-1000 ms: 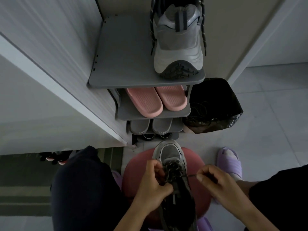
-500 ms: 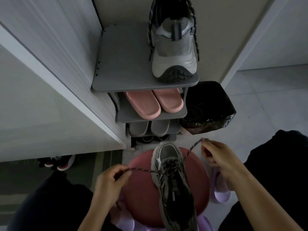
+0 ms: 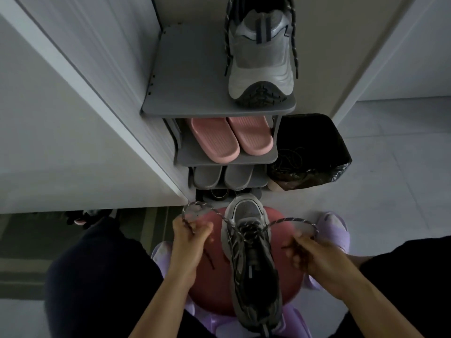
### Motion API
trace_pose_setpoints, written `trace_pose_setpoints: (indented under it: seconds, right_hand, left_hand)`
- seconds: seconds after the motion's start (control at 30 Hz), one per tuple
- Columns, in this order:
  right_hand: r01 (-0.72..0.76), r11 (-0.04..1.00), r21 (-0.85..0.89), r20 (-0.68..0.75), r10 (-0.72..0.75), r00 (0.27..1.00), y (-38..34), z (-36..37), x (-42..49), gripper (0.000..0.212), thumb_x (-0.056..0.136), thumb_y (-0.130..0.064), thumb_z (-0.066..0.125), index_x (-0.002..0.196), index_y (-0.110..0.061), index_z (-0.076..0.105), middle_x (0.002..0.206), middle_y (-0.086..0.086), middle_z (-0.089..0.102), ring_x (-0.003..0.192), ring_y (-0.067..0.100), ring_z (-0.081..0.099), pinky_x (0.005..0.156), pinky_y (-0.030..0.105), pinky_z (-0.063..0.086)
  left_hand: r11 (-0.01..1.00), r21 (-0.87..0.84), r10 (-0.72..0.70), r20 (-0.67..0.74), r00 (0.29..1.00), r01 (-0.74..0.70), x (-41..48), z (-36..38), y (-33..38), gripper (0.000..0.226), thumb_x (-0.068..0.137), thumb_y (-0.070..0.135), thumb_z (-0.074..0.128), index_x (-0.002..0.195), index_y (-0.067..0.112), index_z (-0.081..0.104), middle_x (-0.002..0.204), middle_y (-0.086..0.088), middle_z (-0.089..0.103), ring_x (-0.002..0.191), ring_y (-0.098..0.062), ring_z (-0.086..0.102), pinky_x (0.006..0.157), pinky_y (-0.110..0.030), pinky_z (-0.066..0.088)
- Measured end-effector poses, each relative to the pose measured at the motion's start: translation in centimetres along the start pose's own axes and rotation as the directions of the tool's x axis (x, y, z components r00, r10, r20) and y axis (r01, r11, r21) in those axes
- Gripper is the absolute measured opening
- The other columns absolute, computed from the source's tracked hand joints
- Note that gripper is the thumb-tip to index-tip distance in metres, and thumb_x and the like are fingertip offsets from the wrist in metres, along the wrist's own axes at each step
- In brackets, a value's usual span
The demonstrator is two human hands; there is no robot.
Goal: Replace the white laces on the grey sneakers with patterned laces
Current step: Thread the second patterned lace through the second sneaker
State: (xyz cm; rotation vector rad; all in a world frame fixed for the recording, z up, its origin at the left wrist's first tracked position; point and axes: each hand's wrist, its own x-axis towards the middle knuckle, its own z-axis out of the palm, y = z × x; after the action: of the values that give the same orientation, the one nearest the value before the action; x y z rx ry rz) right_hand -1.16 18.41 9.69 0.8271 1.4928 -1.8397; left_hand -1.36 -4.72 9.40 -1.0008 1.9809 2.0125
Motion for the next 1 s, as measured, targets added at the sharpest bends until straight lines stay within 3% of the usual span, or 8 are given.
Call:
trace_pose_setpoints:
  seconds: [0.07, 0.13, 0.2, 0.33, 0.47, 0.67, 0.83, 1.0]
  right_hand:
    - [0.008, 0.998, 0.060, 0.075, -0.013, 0.997, -0.6, 0.5, 0.0, 0.019, 0.089, -0.005, 0.053, 0.075, 0.000, 0.065, 0.060, 0.009, 0.062, 0.048, 0.010, 0.053, 0.047, 0.017, 0.048]
    - [0.028, 0.999, 0.028, 0.116, -0.031, 0.993, -1.0, 0.9, 0.2, 0.017, 0.087, 0.003, 0.052, 0.076, -0.002, 0.064, 0.059, 0.007, 0.062, 0.049, 0.009, 0.052, 0.048, 0.015, 0.047]
    - [0.072, 0.996, -0.055, 0.132, -0.064, 0.989, -0.9, 1.4, 0.5, 0.018, 0.087, 0.007, 0.051, 0.077, -0.004, 0.062, 0.060, 0.007, 0.061, 0.051, 0.011, 0.052, 0.051, 0.016, 0.047]
    - [0.143, 0.968, -0.207, 0.128, -0.118, 0.985, -0.7, 2.0, 0.8, 0.021, 0.084, 0.007, 0.056, 0.068, -0.007, 0.061, 0.060, 0.007, 0.064, 0.053, 0.011, 0.056, 0.053, 0.016, 0.049]
    - [0.251, 0.884, -0.394, 0.153, -0.207, 0.966, -0.6, 1.6, 1.0, 0.019, 0.082, 0.002, 0.062, 0.067, -0.008, 0.065, 0.058, 0.000, 0.064, 0.056, 0.009, 0.056, 0.059, 0.015, 0.048]
    - [0.305, 0.789, -0.534, 0.192, -0.238, 0.952, -1.3, 1.9, 0.8, 0.022, 0.084, 0.000, 0.062, 0.067, -0.013, 0.065, 0.054, -0.006, 0.063, 0.054, 0.005, 0.056, 0.059, 0.016, 0.048]
    - [0.355, 0.608, -0.710, 0.157, -0.354, 0.922, -1.0, 2.1, 1.3, 0.026, 0.082, -0.011, 0.065, 0.060, -0.026, 0.062, 0.055, -0.012, 0.062, 0.056, 0.000, 0.053, 0.068, 0.023, 0.046]
    - [0.371, 0.626, -0.686, 0.134, -0.393, 0.910, -0.6, 2.4, 1.1, 0.026, 0.082, -0.008, 0.065, 0.062, -0.024, 0.062, 0.054, -0.019, 0.063, 0.055, -0.008, 0.054, 0.063, 0.011, 0.041]
  left_hand:
    - [0.971, 0.222, 0.093, -0.002, 0.996, -0.090, 0.3, -0.4, -0.6, 0.067, 0.084, 0.001, 0.063, 0.138, 0.012, 0.025, 0.102, 0.007, 0.050, 0.094, -0.014, 0.058, 0.082, -0.026, 0.045]
    - [0.929, 0.311, 0.189, 0.061, 0.980, -0.199, -0.2, -0.6, -0.9, 0.081, 0.081, 0.008, 0.069, 0.141, 0.024, 0.018, 0.123, 0.005, 0.042, 0.115, -0.018, 0.052, 0.097, -0.030, 0.042]
    - [0.855, 0.394, 0.300, 0.157, 0.941, -0.338, -1.1, -0.2, -1.2, 0.067, 0.073, 0.031, 0.076, 0.121, 0.047, 0.032, 0.135, 0.000, 0.037, 0.124, -0.016, 0.043, 0.102, -0.030, 0.039]
    - [0.725, 0.513, 0.336, 0.320, 0.886, -0.460, -3.5, 1.5, -2.4, 0.041, 0.059, 0.057, 0.073, 0.091, 0.053, 0.048, 0.151, 0.002, 0.014, 0.135, 0.002, 0.009, 0.096, 0.003, 0.012]
    - [0.516, 0.583, 0.543, 0.345, 0.766, -0.628, -3.4, 2.6, -3.8, 0.024, 0.068, 0.049, 0.057, 0.088, 0.038, 0.053, 0.152, 0.000, 0.020, 0.140, -0.017, 0.011, 0.109, -0.021, 0.008]
    - [0.339, 0.670, 0.571, 0.412, 0.710, -0.661, -2.4, 4.2, -4.7, 0.022, 0.056, 0.019, 0.083, 0.072, 0.029, 0.070, 0.145, -0.009, 0.040, 0.133, -0.031, 0.030, 0.105, -0.042, 0.024]
    - [0.396, 0.599, 0.595, 0.409, 0.692, -0.695, -1.6, 4.6, -5.2, 0.023, 0.055, 0.014, 0.080, 0.074, 0.025, 0.073, 0.138, -0.009, 0.047, 0.125, -0.026, 0.030, 0.107, -0.019, 0.016]
    - [0.436, 0.590, 0.596, 0.376, 0.710, -0.679, -1.8, 4.9, -5.4, 0.025, 0.055, 0.011, 0.082, 0.075, 0.024, 0.074, 0.134, -0.007, 0.051, 0.122, -0.020, 0.033, 0.103, -0.034, 0.033]
